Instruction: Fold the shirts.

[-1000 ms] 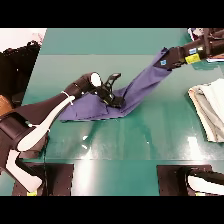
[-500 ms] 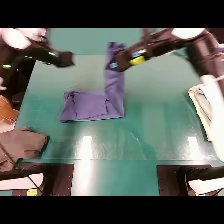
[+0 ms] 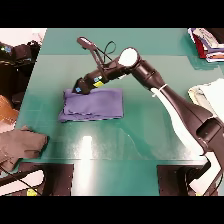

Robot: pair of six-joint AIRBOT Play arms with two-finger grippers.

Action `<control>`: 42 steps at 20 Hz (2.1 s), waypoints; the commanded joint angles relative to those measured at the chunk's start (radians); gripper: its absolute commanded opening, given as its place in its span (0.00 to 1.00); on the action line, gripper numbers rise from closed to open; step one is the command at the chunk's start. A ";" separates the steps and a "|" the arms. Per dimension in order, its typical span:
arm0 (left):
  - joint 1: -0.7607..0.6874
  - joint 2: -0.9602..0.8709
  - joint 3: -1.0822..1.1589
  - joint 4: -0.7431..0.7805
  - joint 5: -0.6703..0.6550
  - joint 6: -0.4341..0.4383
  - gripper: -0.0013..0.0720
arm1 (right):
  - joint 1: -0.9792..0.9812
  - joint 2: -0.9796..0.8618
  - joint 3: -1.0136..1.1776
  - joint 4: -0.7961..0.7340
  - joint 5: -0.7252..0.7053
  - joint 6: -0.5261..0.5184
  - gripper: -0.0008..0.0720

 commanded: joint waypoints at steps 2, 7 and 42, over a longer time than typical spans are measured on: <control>0.013 0.005 0.001 -0.027 -0.056 0.000 0.05 | -0.145 0.125 -0.211 -0.179 0.127 0.069 0.59; 0.013 0.005 0.001 -0.049 -0.054 0.000 0.05 | -0.376 0.301 -0.611 -0.224 0.053 0.135 0.59; -0.461 0.005 0.001 -0.156 0.176 0.000 0.05 | -0.972 0.391 -0.420 -0.236 -0.036 0.117 0.03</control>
